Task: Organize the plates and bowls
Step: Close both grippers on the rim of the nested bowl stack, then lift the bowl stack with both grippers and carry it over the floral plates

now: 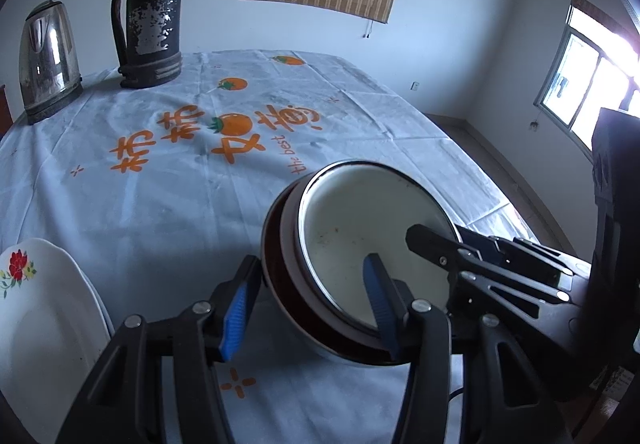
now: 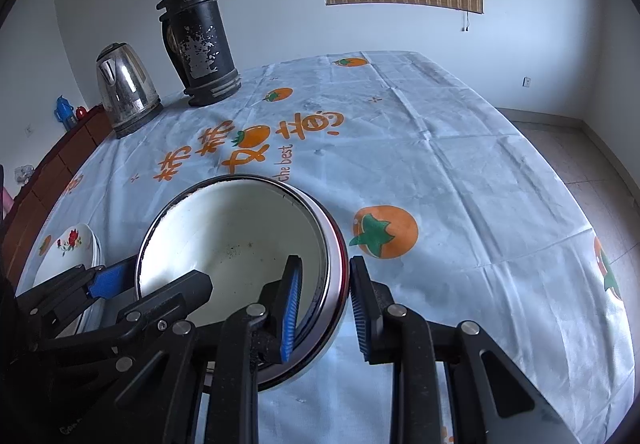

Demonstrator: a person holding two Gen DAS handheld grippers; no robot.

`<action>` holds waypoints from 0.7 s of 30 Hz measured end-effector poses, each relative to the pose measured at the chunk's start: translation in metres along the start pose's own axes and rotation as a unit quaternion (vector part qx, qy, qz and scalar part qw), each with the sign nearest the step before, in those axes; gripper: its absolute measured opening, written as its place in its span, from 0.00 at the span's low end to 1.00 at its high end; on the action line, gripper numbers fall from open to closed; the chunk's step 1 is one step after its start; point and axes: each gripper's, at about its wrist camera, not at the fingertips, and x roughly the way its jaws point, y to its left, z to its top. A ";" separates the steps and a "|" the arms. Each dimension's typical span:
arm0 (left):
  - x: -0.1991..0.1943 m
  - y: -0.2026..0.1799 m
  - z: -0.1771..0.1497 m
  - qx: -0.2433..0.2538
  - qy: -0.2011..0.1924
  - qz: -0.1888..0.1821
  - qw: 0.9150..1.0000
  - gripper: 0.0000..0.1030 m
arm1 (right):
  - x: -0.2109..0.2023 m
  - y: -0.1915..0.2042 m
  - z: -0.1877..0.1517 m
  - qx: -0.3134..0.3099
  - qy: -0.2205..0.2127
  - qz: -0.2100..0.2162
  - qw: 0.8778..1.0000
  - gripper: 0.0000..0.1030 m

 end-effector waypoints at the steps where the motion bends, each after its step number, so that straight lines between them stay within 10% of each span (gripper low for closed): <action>1: -0.001 0.000 0.000 -0.001 -0.001 0.002 1.000 0.50 | 0.000 0.000 0.000 0.001 0.001 0.001 1.000 0.25; 21: -0.029 0.003 0.003 -0.014 -0.015 0.017 1.000 0.50 | -0.021 0.018 0.013 -0.027 -0.004 0.009 1.000 0.24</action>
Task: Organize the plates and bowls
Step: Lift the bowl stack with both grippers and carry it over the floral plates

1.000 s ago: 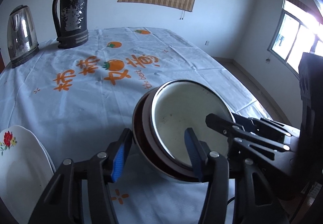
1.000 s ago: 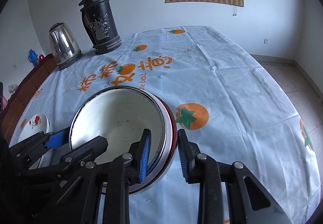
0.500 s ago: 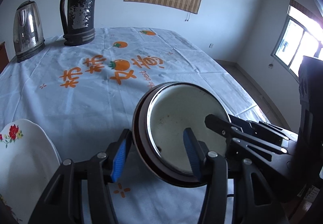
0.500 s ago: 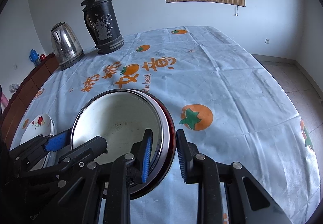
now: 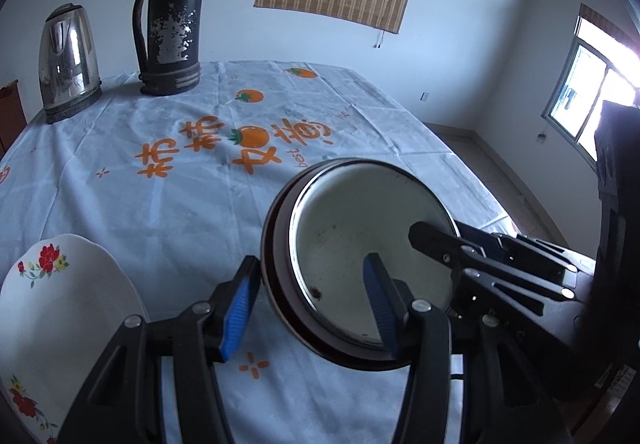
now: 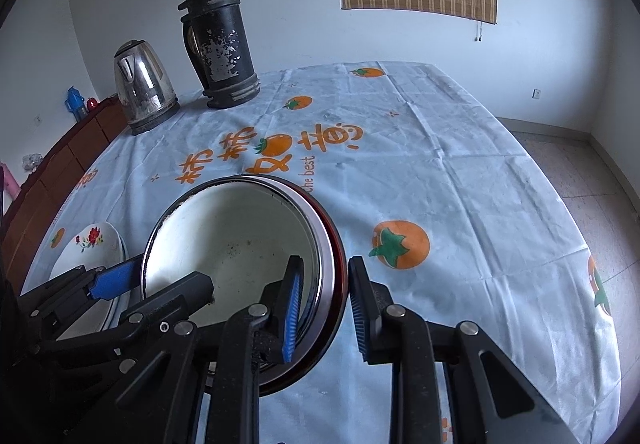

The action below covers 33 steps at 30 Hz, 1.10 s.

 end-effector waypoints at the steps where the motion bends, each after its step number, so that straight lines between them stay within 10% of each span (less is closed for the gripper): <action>1: -0.002 0.001 0.000 -0.001 -0.001 0.001 1.000 0.50 | -0.002 0.001 0.001 -0.002 -0.001 0.001 1.000 0.24; 33: -0.098 0.065 -0.010 -0.058 -0.068 0.063 0.994 0.50 | -0.041 0.097 0.010 -0.075 -0.021 0.089 0.993 0.24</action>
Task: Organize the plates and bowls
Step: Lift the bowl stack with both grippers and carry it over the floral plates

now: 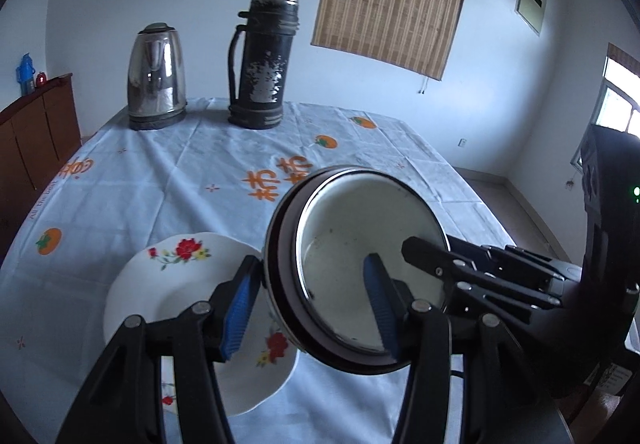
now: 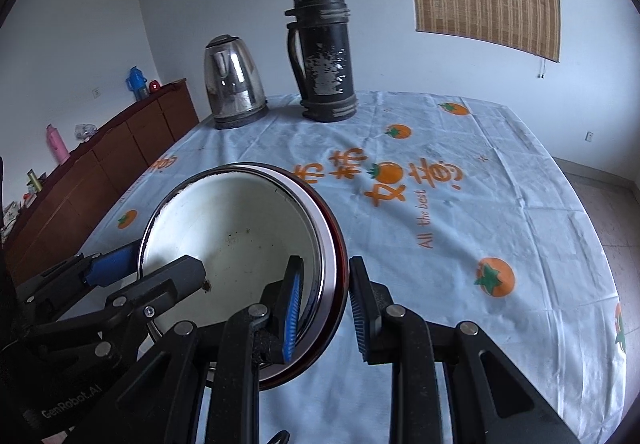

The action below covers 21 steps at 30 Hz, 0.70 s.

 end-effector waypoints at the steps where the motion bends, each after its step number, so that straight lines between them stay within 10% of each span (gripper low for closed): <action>1: -0.001 0.004 0.000 -0.003 0.000 0.002 1.000 0.50 | 0.000 0.004 0.001 -0.002 -0.001 0.003 1.000 0.24; 21: -0.020 0.062 -0.011 -0.043 0.004 0.049 0.998 0.50 | 0.031 0.069 0.008 -0.044 0.030 0.046 0.998 0.24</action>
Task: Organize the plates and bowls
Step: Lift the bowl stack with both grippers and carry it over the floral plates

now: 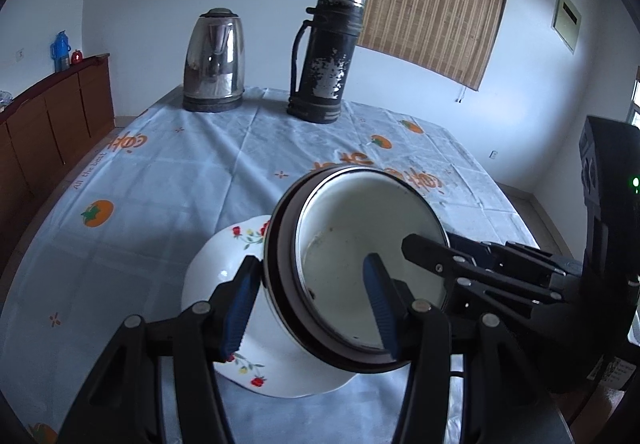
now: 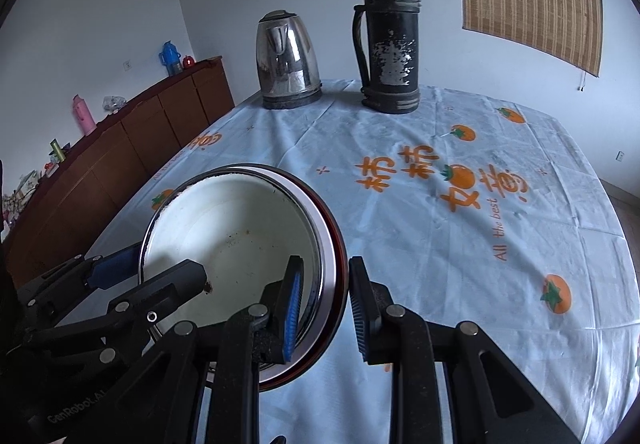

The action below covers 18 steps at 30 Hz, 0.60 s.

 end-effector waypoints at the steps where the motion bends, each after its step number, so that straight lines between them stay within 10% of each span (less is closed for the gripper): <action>1: 0.000 0.003 0.000 -0.002 0.001 0.002 1.000 0.50 | 0.002 0.002 0.000 -0.001 0.002 0.001 1.000 0.24; 18: 0.012 0.027 -0.006 -0.025 0.026 0.010 0.999 0.50 | 0.026 0.020 -0.001 -0.019 0.033 0.005 0.999 0.24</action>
